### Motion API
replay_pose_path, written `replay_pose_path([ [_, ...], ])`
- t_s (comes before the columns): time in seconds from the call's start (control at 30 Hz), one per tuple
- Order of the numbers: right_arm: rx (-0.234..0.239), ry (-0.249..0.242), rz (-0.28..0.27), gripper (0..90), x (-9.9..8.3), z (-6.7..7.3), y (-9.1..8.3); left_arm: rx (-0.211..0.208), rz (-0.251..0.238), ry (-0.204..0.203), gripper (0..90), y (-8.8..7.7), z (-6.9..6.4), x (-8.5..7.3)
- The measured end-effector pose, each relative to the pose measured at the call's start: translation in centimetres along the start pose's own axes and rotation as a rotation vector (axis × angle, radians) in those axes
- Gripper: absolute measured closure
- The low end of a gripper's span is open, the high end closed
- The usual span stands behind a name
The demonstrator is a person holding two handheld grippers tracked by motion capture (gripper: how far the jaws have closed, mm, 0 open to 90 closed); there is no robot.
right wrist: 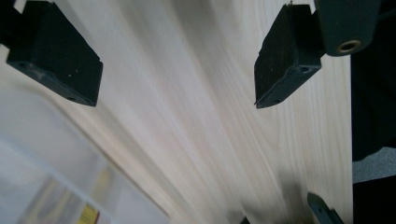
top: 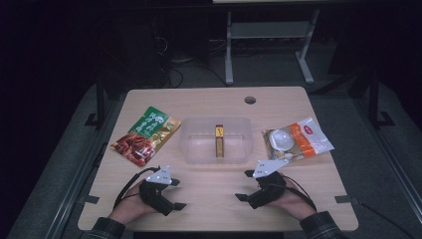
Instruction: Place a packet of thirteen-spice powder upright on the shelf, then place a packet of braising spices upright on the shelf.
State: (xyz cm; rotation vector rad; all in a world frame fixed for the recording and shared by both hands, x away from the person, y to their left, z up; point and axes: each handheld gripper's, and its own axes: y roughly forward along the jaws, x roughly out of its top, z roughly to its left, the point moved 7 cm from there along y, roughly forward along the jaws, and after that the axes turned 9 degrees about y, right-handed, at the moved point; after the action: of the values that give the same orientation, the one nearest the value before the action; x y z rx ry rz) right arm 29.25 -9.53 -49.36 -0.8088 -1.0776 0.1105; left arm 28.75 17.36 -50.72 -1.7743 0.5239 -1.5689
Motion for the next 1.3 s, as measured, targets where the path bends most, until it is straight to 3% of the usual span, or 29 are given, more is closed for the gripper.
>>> replay_pose_path([
  [0.23, -0.023, 0.035, -0.008, 14.2, -0.8, -0.7, -0.9, 0.072, -0.012, -0.052, 13.6, -1.0, 1.6, 0.1],
  [0.33, -0.022, 0.049, -0.007, 14.1, -0.9, -0.8, -0.8, 0.124, 0.005, -0.069, 13.4, -1.8, 2.6, -0.1],
  [0.5, -0.028, 0.038, 0.000, 14.1, -0.9, -0.9, -0.6, 0.200, 0.009, -0.094, 12.6, -3.3, 4.3, 0.0],
  [0.67, -0.026, 0.044, -0.001, 14.1, -0.9, -0.9, -0.5, 0.255, -0.016, -0.129, 12.7, -4.6, 5.8, 0.1],
  [0.8, -0.029, 0.051, -0.001, 14.2, -1.0, -1.1, -0.5, 0.286, -0.005, -0.150, 12.7, -5.5, 7.1, -0.1],
  [0.93, -0.031, 0.069, 0.000, 14.2, -1.0, -1.2, -0.5, 0.340, -0.027, -0.199, 12.7, -6.6, 8.9, -0.1],
  [1.2, -0.042, 0.070, -0.004, 14.1, -0.9, -1.2, -0.3, 0.420, -0.043, -0.230, 12.9, -8.3, 12.5, -0.4],
  [1.3, -0.045, 0.061, 0.003, 14.1, -1.0, -1.1, -0.2, 0.432, -0.027, -0.240, 12.9, -8.8, 13.8, -1.1],
])
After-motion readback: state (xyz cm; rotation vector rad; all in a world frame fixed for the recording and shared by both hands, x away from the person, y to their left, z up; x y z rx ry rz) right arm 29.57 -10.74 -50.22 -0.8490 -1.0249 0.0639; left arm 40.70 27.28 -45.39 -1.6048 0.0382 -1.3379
